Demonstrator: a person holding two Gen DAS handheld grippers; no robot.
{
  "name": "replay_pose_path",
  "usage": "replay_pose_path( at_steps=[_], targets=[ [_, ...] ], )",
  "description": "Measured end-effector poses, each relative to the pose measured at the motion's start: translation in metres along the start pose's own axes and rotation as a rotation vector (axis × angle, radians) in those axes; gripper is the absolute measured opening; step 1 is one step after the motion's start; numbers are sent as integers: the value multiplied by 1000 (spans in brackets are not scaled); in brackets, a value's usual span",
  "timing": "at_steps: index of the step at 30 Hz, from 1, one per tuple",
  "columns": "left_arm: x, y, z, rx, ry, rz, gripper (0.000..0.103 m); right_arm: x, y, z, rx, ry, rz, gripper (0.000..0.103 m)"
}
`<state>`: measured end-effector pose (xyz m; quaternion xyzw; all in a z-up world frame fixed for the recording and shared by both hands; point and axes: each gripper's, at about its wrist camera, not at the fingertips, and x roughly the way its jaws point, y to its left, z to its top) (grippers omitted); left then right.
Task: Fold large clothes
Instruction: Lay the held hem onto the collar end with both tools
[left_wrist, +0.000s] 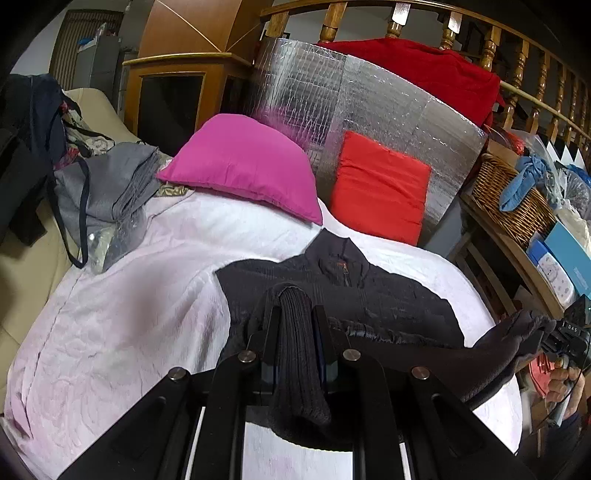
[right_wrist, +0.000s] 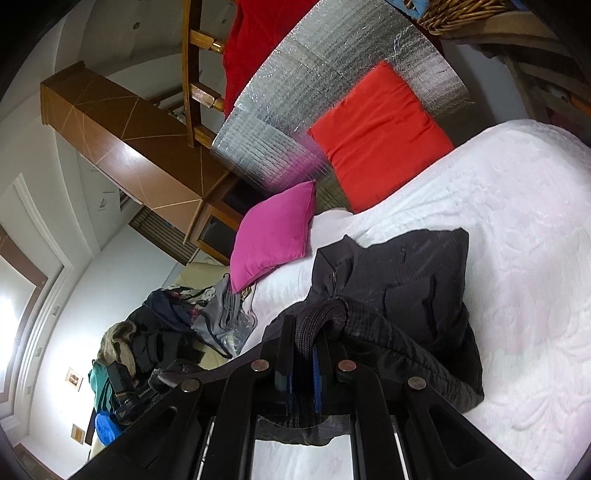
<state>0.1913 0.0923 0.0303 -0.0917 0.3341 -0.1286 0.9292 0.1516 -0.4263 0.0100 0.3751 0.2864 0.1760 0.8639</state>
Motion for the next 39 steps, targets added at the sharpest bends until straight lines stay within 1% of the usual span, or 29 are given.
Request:
replay_pose_path(
  at_steps=[9,14,20,30,39],
  targets=[
    [22,-3,29,5,-27,14,15,27,6,37,-12,-23,-20,8],
    [43,-1,44,5,-33,37,15,50,1,59,-11,-26,-50,8],
    [74,1,54,14,-19,63,15,75,-9,77,-5,-19,-90,7],
    [126,4,62,26,24,108,15,118,-32,94,-1,19,-169,7],
    [178,15,56,18,78,148,15,161,-61,101,14,56,-227,7]
  ],
)
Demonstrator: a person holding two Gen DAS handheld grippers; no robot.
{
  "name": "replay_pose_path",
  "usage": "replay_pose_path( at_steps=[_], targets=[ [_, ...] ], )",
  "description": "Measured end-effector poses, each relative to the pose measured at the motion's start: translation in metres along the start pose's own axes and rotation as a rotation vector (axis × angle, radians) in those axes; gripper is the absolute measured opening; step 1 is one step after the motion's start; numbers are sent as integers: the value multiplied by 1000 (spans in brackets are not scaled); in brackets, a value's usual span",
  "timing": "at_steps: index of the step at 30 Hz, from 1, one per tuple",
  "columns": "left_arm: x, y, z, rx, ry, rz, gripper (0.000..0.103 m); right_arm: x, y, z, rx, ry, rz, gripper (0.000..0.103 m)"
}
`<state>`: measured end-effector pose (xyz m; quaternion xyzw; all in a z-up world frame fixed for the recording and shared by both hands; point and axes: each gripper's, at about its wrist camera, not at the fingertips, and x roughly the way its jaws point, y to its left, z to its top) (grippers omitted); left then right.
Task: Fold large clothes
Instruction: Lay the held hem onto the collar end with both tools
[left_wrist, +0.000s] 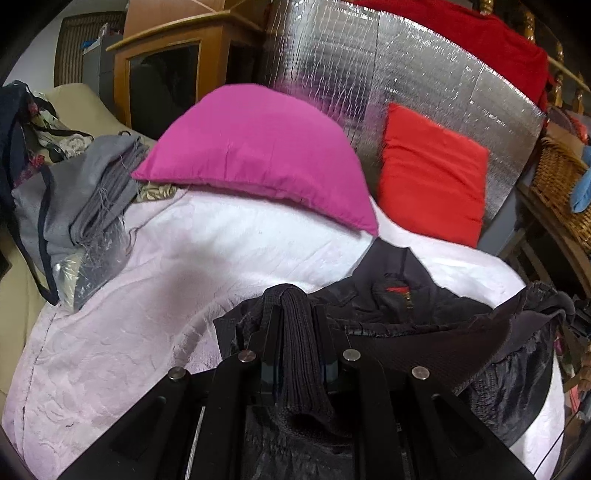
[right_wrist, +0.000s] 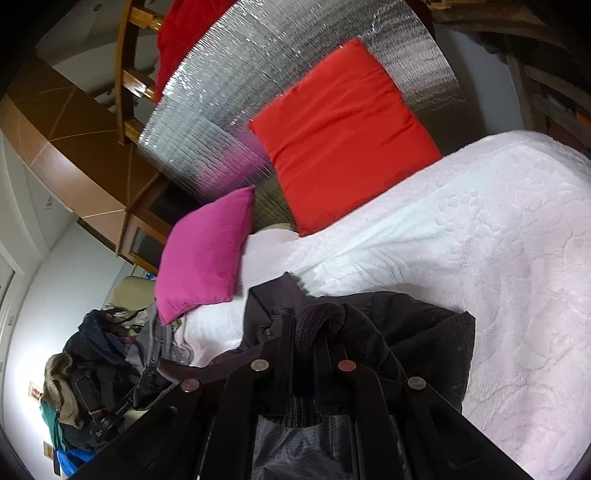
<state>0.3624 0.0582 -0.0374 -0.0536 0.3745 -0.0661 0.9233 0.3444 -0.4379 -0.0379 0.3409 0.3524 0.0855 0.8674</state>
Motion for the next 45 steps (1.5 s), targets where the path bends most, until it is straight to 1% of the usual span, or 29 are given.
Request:
replay_pose_path(
  at_steps=[6,14,19,31,35,45],
  targets=[
    [30,4,0,-15,32,11,15,26,-11,4,2,21,-36,7],
    [54,7,0,-18,53,20,15,49,-20,8,-7,35,-77,7],
    [63,7,1,-14,57,26,15,56,-24,9,-3,34,-95,7],
    [88,9,-5,-23,98,47,15,72,-30,9,5,52,-133,7],
    [90,6,-7,-2,97,61,15,74,-33,7,6,59,-146,7],
    [95,7,-8,5,104,66,15,76,-32,9,6,71,-168,7]
  ],
)
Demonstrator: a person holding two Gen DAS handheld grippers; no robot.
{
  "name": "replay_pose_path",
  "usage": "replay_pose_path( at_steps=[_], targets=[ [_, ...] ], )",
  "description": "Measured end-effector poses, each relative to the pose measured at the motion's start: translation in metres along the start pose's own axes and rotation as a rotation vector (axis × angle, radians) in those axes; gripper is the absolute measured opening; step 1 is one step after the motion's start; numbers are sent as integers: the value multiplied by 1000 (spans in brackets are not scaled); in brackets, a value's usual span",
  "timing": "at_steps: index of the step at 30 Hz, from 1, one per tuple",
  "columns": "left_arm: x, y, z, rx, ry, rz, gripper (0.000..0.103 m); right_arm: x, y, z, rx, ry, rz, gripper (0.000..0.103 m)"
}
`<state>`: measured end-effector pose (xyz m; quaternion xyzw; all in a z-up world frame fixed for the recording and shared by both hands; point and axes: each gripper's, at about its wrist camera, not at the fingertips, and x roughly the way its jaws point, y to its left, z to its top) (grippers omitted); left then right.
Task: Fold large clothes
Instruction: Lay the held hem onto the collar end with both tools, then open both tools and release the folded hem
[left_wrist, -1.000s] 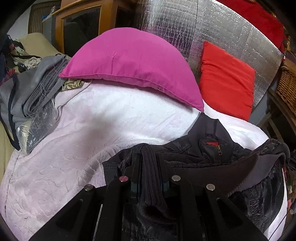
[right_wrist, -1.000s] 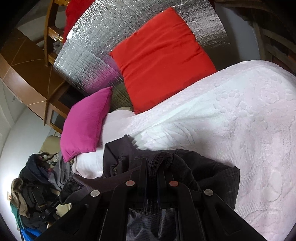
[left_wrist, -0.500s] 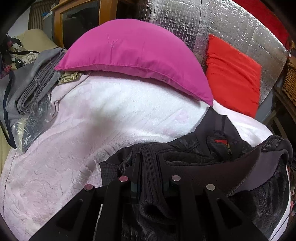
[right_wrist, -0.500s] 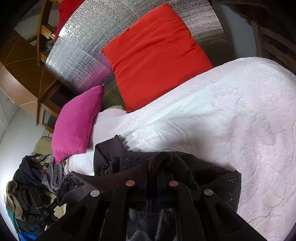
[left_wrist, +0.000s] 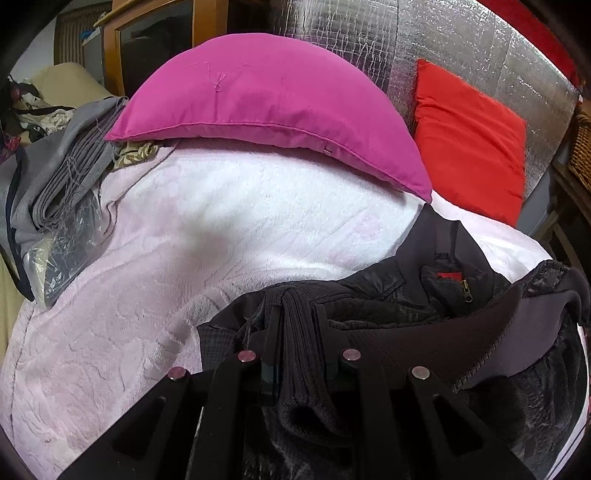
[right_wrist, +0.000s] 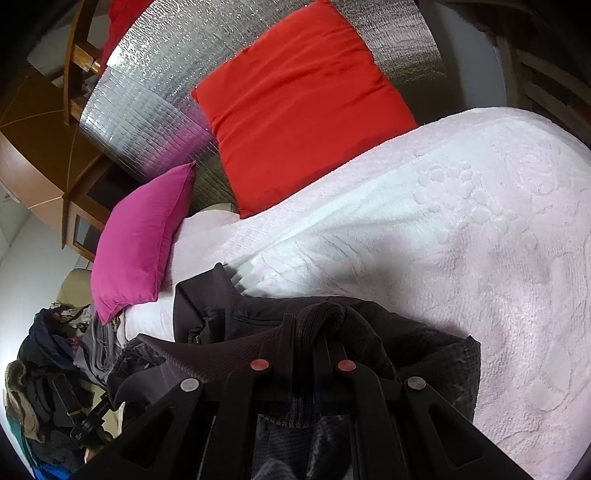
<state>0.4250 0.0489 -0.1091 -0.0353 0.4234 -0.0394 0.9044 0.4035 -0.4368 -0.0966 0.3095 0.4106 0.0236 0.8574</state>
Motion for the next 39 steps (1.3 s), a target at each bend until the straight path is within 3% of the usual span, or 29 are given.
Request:
replay_pose_path(
  at_steps=[15,18,20,22,24,25,28,31,33,37,39],
  targets=[
    [7,-1,1,14,12,16,15,10,-5,2,19,18,-12,7],
    [7,-3,1,26,12,31,20,13,-6,2,43,24,-8,8],
    [6,-1,2,10,4,30,27,13,-10,2,79,28,8,9],
    [3,3,4,-7,-13,70,64,12,-11,3,96,31,12,11],
    [-4,10,7,-32,-43,102,78,8,-8,4,86,31,5,15],
    [-8,14,9,-47,-51,99,80,6,-8,6,87,26,5,24],
    [-19,25,13,-80,-56,103,81,-8,-10,10,109,-34,0,103],
    [-38,25,10,-62,-102,102,81,-29,-11,16,110,-98,17,103],
    [-54,16,7,4,-131,96,81,-43,-6,14,81,-117,14,103],
    [-95,1,-3,107,-242,167,82,-65,19,-11,-77,-58,66,103],
    [-112,4,-5,103,-284,210,82,-73,32,-29,-194,-44,26,103]
  ],
)
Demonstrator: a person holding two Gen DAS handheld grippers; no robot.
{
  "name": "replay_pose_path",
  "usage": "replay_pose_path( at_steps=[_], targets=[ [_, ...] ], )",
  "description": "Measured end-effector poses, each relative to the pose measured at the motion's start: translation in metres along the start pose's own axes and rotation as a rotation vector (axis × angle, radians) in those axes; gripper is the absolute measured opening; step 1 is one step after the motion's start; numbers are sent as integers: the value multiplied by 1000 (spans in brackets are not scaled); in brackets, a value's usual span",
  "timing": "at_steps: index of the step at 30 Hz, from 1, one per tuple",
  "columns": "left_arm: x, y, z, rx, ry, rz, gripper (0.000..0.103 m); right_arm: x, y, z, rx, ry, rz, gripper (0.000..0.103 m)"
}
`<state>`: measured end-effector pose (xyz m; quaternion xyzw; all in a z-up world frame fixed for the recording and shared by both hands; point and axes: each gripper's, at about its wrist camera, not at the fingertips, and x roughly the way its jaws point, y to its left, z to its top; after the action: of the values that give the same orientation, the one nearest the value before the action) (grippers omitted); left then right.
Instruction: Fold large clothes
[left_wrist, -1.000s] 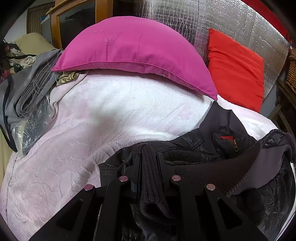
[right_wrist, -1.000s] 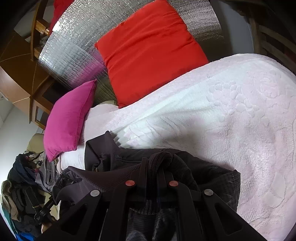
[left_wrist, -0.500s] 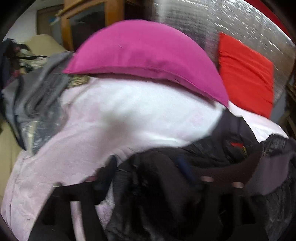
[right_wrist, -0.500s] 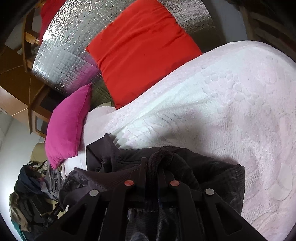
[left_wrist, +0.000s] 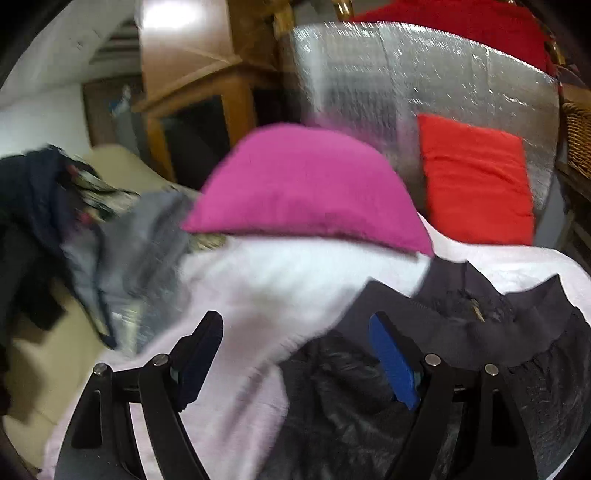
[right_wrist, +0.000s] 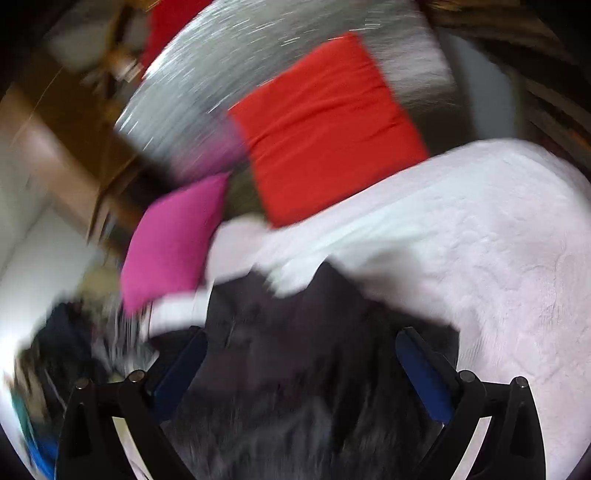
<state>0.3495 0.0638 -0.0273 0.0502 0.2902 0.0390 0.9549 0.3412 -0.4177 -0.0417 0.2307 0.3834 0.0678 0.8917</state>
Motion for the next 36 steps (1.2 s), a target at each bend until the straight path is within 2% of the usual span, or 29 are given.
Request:
replay_pose_path(
  at_steps=[3,6,8,11,14,15,17,19,21,24,27,29,30,31,32,33,34,36],
  targets=[
    [-14,6,-4,-2,14,-54,82,-7,7,-25,-109,25,-128,103],
    [-21,-3,-23,41,57,-125,82,-1,-9,-36,-99,72,-199,103],
    [-23,-19,-39,74,72,-180,82,4,-19,-41,-75,103,-200,91],
    [-21,-47,-56,126,101,-219,82,16,-25,-44,-83,146,-200,80],
    [-13,-73,-63,134,141,-257,82,33,-28,-48,-100,195,-230,79],
    [-10,-78,-65,137,154,-263,82,36,-30,-51,-94,206,-237,76],
    [4,-92,-71,159,204,-259,82,42,-33,-53,-91,233,-256,10],
    [28,-101,-79,169,305,-238,80,36,-27,-54,-118,222,-273,9],
    [40,-100,-80,150,336,-224,71,24,-26,-52,-115,192,-288,9],
    [44,-84,-71,81,332,-206,70,25,-44,-53,-57,193,-316,9],
    [41,-57,-63,42,289,-166,70,36,-48,-60,-57,216,-304,10],
    [42,-31,-61,8,280,-149,70,32,-51,-60,-28,184,-280,15],
    [42,-24,-62,-9,283,-142,71,29,-54,-59,-1,173,-262,19],
    [43,-11,-62,-42,285,-135,72,26,-58,-58,22,160,-250,29],
    [44,1,-63,-76,287,-133,72,23,-60,-57,32,148,-249,52],
    [46,7,-65,-95,292,-135,73,19,-61,-56,41,129,-251,67],
    [47,13,-65,-112,298,-138,73,15,-60,-54,48,99,-248,75],
    [44,11,-63,-118,298,-159,73,9,-48,-49,30,73,-221,75]
  ],
)
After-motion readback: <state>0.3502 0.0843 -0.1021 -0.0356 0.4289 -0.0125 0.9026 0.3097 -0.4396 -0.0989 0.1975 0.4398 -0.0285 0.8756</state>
